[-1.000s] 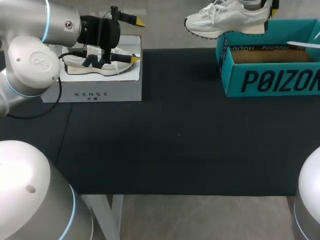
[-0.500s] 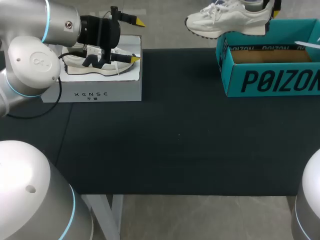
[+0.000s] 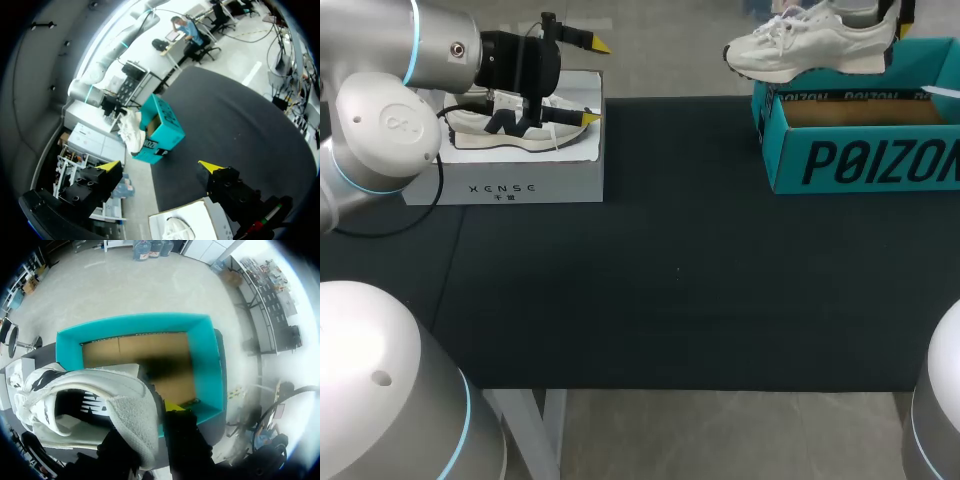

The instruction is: Take the shoe out of the shoebox, open the shoe tongue, remove and reinsert the insole, then place the shoe into the shoebox

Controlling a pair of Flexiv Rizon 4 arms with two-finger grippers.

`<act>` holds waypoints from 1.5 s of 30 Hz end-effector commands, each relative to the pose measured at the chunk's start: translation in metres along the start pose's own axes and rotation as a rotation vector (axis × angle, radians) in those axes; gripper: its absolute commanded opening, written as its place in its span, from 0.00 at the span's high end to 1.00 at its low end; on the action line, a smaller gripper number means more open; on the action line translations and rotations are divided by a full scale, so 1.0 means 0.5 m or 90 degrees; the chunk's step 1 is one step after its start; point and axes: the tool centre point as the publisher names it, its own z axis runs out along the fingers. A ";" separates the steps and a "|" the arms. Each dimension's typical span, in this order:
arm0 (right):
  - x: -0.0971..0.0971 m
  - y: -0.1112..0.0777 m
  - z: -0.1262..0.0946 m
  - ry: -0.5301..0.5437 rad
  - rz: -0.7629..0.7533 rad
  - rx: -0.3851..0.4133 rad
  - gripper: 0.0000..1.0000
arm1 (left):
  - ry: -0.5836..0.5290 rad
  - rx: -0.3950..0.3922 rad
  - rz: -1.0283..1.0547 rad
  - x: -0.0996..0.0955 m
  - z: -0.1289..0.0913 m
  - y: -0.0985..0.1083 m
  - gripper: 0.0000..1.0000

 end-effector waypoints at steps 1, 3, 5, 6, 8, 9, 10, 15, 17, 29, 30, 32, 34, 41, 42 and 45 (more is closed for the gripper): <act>-0.064 0.016 0.002 0.034 0.007 0.014 1.00 | 0.002 -0.002 0.000 -0.001 0.001 0.000 0.00; -0.085 0.020 0.007 0.038 0.016 0.007 1.00 | 0.002 -0.002 0.000 -0.001 0.001 0.000 0.00; -0.104 0.022 0.019 0.040 0.024 -0.004 1.00 | 0.002 -0.002 0.000 -0.001 0.001 0.000 0.00; -0.112 0.023 0.028 0.040 0.025 -0.009 1.00 | 0.002 -0.002 0.000 -0.001 0.001 0.000 0.00; -0.127 0.029 0.047 0.045 0.032 -0.010 1.00 | 0.002 -0.002 0.000 -0.001 0.001 0.000 0.00; -0.135 0.031 0.059 0.048 0.039 -0.015 1.00 | 0.002 -0.002 0.000 -0.001 0.001 0.000 0.00; -0.140 0.033 0.068 0.050 0.044 -0.019 1.00 | 0.002 -0.002 0.000 -0.001 0.001 0.000 0.00; -0.162 0.037 0.109 0.049 0.056 -0.009 1.00 | 0.002 -0.002 0.000 -0.001 0.001 0.000 0.00; -0.161 0.029 0.124 0.043 0.050 -0.021 1.00 | 0.002 -0.002 0.000 -0.001 0.001 0.000 0.00; -0.168 -0.018 0.242 0.027 0.026 -0.025 1.00 | 0.002 -0.002 0.000 -0.001 0.001 0.000 0.00; -0.171 -0.019 0.253 0.026 0.031 -0.025 1.00 | 0.002 -0.002 0.000 -0.001 0.001 0.000 0.00; -0.173 -0.020 0.276 0.021 0.035 -0.020 1.00 | 0.002 -0.002 0.000 -0.001 0.001 0.000 0.00; -0.174 -0.022 0.293 0.023 0.040 -0.021 1.00 | 0.002 -0.002 0.000 -0.001 0.001 0.000 0.00; -0.176 -0.024 0.350 0.024 0.047 -0.019 1.00 | 0.002 -0.002 0.000 -0.001 0.001 0.000 0.00; -0.177 -0.024 0.358 0.021 0.047 -0.015 1.00 | 0.002 -0.002 0.000 -0.001 0.001 0.000 0.00; -0.182 -0.027 0.380 0.014 0.034 -0.006 1.00 | 0.002 -0.002 0.000 -0.001 0.001 0.000 0.00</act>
